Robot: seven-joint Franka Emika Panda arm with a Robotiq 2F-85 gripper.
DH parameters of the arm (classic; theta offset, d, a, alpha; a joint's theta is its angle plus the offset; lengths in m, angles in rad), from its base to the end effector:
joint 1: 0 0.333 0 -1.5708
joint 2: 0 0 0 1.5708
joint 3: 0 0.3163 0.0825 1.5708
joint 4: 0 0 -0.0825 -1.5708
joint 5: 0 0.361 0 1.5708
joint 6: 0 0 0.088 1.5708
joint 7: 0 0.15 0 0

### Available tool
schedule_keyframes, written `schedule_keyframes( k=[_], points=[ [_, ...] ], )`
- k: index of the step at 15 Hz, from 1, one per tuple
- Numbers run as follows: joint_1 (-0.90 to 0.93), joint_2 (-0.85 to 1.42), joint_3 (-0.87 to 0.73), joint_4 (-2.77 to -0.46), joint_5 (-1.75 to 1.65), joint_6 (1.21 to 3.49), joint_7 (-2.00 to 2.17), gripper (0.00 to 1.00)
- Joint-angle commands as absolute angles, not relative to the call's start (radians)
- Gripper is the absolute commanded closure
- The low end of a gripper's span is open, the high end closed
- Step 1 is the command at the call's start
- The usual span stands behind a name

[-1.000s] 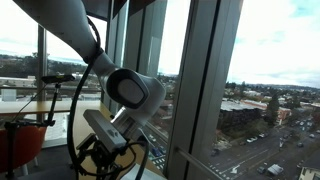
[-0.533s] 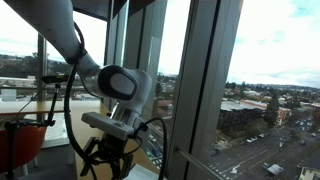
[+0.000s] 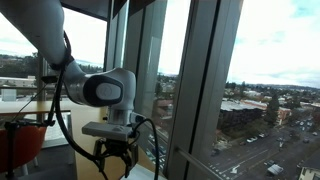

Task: Put the straw in the cup

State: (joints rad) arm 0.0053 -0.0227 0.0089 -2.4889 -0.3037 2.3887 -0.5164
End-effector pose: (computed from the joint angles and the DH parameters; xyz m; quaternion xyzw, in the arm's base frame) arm 0.4430 -0.0052 0.2657 0.9232 0.3693 -0.0617 0.0865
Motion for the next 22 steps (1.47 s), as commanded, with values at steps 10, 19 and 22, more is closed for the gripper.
schedule_keyframes(
  k=[10,19,22],
  points=[
    [-0.016,-0.018,-0.031,-2.593,-0.305,2.721,-0.706,0.00],
    [-0.048,0.000,-0.044,-2.706,-0.287,2.806,-0.925,0.00],
    [-0.072,0.015,-0.065,-2.718,-0.338,2.842,-0.963,0.00]
  ],
)
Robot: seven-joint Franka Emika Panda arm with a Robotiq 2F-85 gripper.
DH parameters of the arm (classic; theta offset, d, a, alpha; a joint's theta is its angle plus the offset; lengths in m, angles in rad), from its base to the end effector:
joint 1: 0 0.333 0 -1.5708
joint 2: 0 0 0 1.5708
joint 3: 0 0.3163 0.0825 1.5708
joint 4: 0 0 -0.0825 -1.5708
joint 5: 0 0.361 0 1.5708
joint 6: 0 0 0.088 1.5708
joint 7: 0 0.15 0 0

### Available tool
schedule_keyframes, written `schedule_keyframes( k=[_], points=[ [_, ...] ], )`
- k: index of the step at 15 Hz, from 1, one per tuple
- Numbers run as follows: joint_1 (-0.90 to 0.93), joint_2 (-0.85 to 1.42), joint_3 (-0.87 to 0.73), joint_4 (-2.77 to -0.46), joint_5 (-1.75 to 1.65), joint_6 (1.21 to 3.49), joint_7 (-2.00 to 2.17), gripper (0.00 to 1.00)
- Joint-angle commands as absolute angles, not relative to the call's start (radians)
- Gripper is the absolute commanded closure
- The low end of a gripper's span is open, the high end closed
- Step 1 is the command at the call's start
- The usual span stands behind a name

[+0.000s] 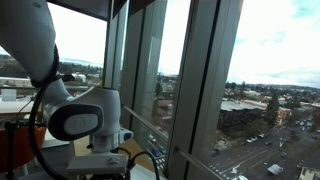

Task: Put the straw in the cup

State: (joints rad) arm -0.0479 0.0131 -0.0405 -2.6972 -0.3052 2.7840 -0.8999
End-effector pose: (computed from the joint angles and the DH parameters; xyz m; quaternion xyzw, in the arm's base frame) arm 0.4092 -0.0273 0.2110 0.8521 0.5188 0.0042 0.0689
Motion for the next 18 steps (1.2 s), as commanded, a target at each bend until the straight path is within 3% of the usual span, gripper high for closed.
schedule_keyframes(
  k=[1,18],
  points=[
    [-0.080,0.020,-0.074,-2.717,-0.362,2.857,-0.968,0.00],
    [-0.098,0.231,-0.131,-2.654,-0.496,3.066,-1.019,0.00]
  ],
)
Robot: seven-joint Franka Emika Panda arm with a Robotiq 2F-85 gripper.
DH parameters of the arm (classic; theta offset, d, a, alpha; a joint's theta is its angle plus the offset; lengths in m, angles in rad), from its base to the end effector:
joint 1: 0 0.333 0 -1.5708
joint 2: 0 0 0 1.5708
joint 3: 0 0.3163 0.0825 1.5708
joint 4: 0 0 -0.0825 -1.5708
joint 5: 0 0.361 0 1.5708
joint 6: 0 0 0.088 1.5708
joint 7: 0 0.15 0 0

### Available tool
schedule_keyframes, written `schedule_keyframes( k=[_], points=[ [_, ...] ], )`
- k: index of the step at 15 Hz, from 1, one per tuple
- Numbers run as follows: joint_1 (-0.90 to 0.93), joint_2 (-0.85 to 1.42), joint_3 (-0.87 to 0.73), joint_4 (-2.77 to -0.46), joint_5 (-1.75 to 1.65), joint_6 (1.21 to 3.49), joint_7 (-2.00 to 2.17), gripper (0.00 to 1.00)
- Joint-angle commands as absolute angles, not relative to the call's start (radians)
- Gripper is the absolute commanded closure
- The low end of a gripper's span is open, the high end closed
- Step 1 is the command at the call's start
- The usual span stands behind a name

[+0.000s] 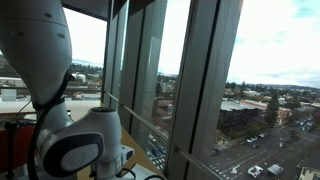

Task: Put the straw in the cup

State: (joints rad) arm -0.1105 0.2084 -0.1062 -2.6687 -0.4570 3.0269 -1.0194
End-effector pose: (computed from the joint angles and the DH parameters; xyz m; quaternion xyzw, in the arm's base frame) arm 0.4189 -0.0633 0.1613 0.8057 0.5856 0.0270 0.0847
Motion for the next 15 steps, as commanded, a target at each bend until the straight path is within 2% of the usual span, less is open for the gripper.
schedule_keyframes(
  k=[1,15],
  points=[
    [-0.093,0.235,-0.134,-2.651,-0.506,3.070,-1.015,0.00],
    [-0.096,0.235,-0.126,-2.528,-0.507,3.086,-1.031,0.00]
  ],
)
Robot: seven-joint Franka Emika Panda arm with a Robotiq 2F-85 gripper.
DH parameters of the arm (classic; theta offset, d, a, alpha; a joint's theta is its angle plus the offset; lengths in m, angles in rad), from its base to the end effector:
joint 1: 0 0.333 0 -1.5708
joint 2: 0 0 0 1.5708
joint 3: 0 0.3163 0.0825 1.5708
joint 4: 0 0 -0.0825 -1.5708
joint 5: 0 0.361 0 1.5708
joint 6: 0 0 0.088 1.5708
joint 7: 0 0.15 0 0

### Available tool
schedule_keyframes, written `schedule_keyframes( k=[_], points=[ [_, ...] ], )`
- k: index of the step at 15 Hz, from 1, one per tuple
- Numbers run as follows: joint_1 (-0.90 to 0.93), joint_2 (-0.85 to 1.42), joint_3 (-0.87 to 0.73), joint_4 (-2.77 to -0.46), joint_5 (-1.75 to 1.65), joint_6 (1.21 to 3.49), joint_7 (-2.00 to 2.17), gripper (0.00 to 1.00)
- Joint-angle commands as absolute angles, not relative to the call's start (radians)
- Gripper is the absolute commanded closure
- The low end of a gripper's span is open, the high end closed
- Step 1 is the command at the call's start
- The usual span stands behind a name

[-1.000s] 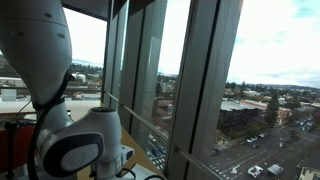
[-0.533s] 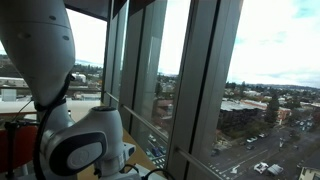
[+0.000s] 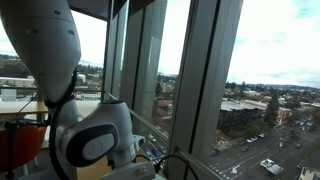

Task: Put the straw in the cup

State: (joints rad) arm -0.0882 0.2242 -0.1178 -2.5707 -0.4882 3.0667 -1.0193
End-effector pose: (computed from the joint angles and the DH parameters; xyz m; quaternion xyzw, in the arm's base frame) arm 0.4647 -0.0629 0.1875 0.7872 0.5997 0.0694 0.1259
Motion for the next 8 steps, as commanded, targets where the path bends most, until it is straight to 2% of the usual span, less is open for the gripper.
schedule_keyframes(
  k=[1,8],
  points=[
    [-0.099,0.238,-0.124,-2.514,-0.505,3.086,-1.031,0.00],
    [-0.098,0.215,-0.092,-2.487,-0.465,3.051,-1.002,0.00]
  ],
)
